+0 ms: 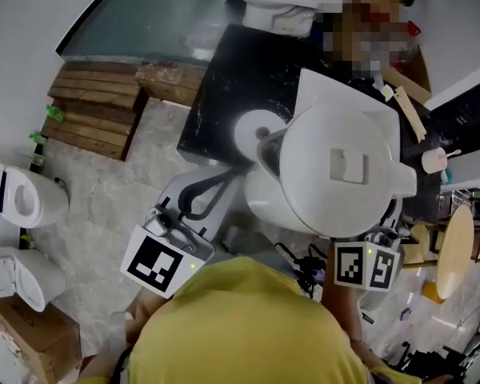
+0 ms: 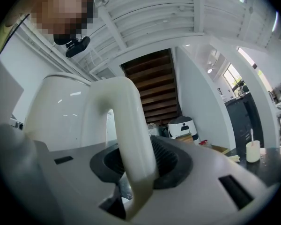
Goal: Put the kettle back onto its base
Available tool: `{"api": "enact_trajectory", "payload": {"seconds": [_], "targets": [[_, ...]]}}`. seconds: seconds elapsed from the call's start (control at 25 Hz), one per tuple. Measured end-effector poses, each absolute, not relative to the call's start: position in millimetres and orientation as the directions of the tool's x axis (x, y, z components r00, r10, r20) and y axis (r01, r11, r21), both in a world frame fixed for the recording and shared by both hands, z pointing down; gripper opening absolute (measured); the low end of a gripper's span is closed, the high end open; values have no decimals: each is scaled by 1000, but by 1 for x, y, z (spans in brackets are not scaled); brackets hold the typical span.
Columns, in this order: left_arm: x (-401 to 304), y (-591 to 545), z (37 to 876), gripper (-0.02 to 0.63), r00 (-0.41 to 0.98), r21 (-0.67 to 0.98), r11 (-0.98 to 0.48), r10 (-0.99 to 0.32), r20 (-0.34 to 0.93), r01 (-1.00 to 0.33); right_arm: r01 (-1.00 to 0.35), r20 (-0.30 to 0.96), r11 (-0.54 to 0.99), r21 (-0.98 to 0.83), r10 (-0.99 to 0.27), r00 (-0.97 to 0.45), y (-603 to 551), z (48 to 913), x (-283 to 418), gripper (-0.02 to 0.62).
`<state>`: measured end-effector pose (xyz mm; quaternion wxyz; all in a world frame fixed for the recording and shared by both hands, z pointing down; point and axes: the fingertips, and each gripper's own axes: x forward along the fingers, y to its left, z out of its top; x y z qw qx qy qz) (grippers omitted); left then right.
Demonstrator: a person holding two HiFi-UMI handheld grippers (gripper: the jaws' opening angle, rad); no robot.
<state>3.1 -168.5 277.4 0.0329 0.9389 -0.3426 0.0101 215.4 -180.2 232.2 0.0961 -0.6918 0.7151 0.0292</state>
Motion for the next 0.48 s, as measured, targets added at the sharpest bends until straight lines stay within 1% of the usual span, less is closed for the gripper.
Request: {"api": "enact_trajectory", "payload": {"seconds": [0.48], "targets": [[4, -188, 293, 8, 744, 75, -740, -664, 74, -668, -993, -180, 72, -94, -982, -55, -219, 242, 216, 126]]}}
